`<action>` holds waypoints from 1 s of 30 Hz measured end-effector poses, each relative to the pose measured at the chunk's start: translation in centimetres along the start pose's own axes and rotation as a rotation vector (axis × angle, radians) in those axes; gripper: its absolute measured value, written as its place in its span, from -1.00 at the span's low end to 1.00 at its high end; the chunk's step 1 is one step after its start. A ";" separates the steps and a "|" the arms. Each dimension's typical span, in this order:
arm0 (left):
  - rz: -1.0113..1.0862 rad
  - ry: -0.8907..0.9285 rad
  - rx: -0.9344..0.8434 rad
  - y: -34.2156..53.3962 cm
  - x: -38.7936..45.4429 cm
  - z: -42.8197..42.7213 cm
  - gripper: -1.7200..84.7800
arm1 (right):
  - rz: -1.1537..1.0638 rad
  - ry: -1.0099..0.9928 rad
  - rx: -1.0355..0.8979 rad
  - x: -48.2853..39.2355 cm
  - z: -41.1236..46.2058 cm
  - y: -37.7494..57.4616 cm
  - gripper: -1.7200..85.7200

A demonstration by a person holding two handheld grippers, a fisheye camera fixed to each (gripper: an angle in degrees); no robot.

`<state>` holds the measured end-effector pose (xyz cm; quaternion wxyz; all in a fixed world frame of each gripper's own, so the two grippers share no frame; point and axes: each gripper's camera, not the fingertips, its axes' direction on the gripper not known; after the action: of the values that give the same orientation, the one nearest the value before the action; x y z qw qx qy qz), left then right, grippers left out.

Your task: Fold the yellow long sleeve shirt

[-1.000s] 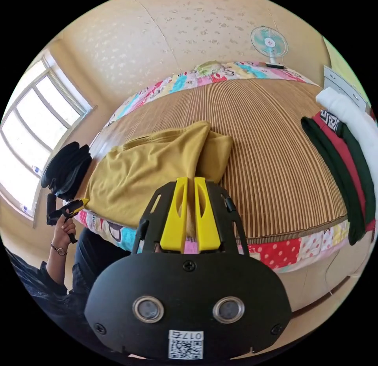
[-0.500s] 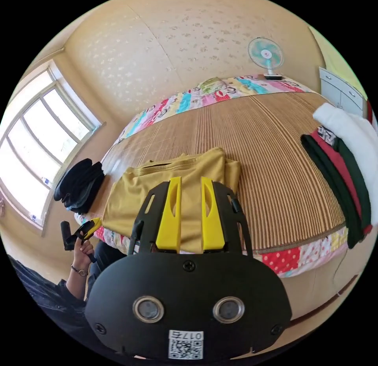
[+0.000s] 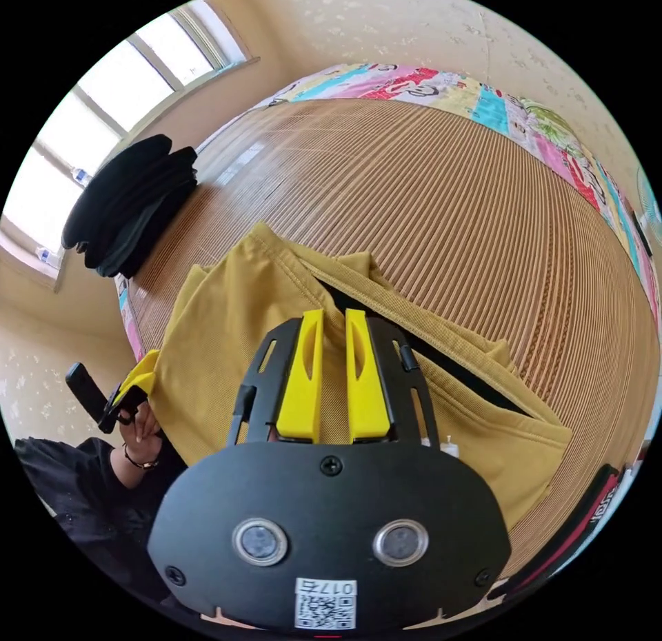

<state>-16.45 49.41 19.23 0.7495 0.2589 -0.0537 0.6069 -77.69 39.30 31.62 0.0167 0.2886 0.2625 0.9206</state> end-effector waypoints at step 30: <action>-0.169 0.132 -0.134 -2.2 -2.9 -3.5 -0.65 | 0.615 0.526 0.227 15.2 2.0 19.6 -0.89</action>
<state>-15.98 48.15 14.33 0.8156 0.1713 -0.0224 0.5522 -86.93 26.20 50.64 -0.3584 0.1085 0.2593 0.8903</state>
